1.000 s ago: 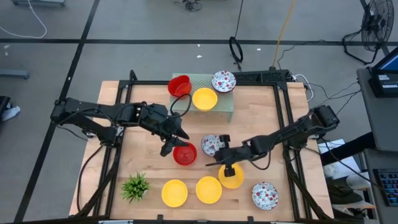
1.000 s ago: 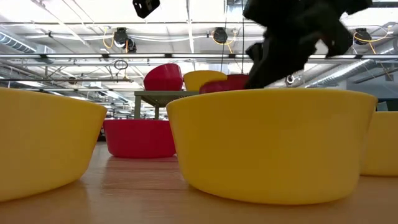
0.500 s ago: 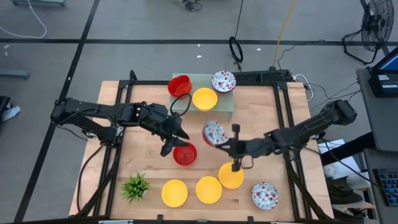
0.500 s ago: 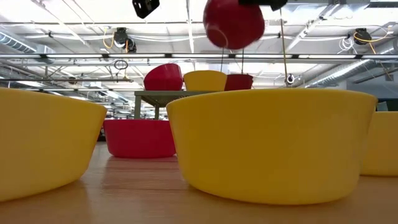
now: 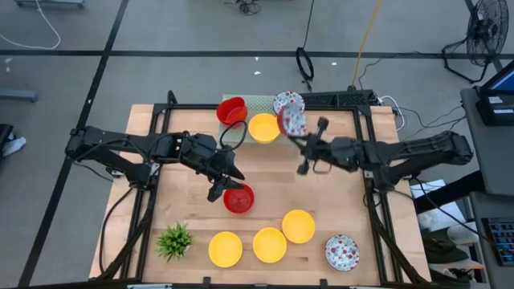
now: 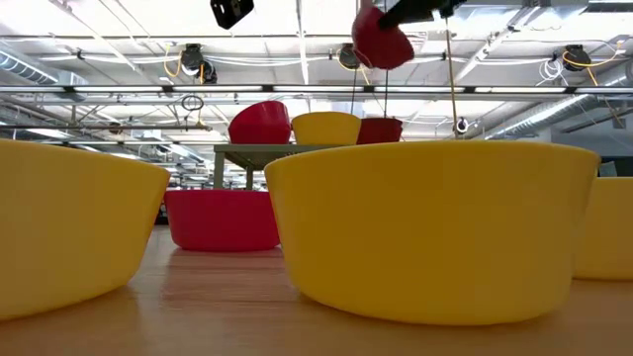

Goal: Pick & Place Mini bowls
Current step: Stack the red patterned bowl on top of the red patterned bowls on the shelf

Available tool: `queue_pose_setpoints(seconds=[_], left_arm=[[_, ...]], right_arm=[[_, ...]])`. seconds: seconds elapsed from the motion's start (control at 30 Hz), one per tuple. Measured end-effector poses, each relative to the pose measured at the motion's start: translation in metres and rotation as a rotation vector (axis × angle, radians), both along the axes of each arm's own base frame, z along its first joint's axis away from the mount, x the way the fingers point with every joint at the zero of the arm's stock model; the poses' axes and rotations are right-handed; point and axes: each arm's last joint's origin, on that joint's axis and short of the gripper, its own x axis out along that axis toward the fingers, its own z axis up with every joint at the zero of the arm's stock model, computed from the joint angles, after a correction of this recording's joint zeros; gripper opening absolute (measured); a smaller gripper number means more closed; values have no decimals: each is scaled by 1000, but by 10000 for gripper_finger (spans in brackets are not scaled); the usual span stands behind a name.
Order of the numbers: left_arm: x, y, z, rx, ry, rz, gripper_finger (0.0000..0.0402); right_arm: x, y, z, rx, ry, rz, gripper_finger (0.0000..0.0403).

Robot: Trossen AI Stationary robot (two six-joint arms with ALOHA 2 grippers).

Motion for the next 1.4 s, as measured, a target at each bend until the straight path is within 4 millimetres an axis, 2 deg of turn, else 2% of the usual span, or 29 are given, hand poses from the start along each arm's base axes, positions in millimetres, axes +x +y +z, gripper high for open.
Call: queue_pose_setpoints(seconds=[0.13, 0.23, 0.63, 1.17, 1.4], left_arm=[[0, 0, 0, 0, 0, 0, 154], [0, 0, 0, 7, -2, -2, 154], [0, 0, 0, 18, -3, -6, 154], [0, 0, -1, 38, -2, -19, 154], [-1, 0, -1, 39, -1, -21, 154]], right_arm=[[-1, -30, -1, 1, 11, -107, 0], [2, -48, -3, 19, 19, -124, 0], [25, -90, 2, 100, 166, -278, 0], [46, -104, -23, 109, 266, -303, 0], [47, -104, -24, 109, 273, -306, 2]])
